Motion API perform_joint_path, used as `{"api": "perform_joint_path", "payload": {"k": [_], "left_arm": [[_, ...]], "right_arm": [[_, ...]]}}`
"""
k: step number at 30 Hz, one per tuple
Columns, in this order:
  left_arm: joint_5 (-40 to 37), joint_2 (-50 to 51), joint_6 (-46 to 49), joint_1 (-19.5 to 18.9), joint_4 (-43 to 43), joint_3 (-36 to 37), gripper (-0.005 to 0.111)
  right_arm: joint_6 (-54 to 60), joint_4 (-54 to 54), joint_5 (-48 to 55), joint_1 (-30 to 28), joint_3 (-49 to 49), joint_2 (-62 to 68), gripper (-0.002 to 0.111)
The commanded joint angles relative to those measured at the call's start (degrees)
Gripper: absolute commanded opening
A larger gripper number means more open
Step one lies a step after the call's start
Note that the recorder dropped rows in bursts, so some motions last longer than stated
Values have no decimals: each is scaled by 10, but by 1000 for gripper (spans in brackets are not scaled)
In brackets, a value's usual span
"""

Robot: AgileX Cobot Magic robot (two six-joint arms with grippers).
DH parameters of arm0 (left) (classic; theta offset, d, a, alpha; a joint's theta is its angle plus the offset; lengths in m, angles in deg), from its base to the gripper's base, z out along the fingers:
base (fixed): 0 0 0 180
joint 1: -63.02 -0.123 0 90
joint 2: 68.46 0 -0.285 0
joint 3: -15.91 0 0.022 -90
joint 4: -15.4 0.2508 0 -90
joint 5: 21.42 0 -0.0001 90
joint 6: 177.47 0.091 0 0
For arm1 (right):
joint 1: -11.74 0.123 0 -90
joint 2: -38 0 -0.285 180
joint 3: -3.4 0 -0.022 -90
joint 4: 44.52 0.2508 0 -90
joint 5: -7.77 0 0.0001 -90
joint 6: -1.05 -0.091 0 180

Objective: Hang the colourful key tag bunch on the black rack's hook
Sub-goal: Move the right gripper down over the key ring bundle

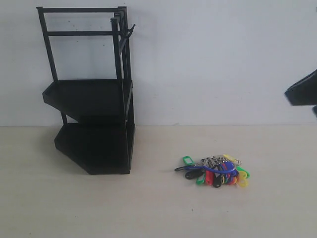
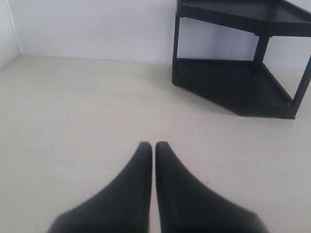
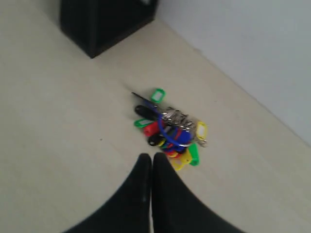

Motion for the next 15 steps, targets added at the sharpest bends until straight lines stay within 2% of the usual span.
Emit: {"api": "perform_joint_path", "payload": {"k": [1, 6, 10, 15], "left_arm": [[6, 2, 0, -2, -1, -1, 4], [6, 2, 0, -2, -1, -1, 4], [6, 2, 0, -2, -1, -1, 4], [6, 2, 0, -2, -1, -1, 4]], "right_arm": [[-2, -48, -28, 48, 6, 100, 0], [-62, -182, -90, 128, 7, 203, 0], [-69, -317, -145, 200, 10, 282, 0], [-221, -531, -95, 248, 78, 391, 0]]}}
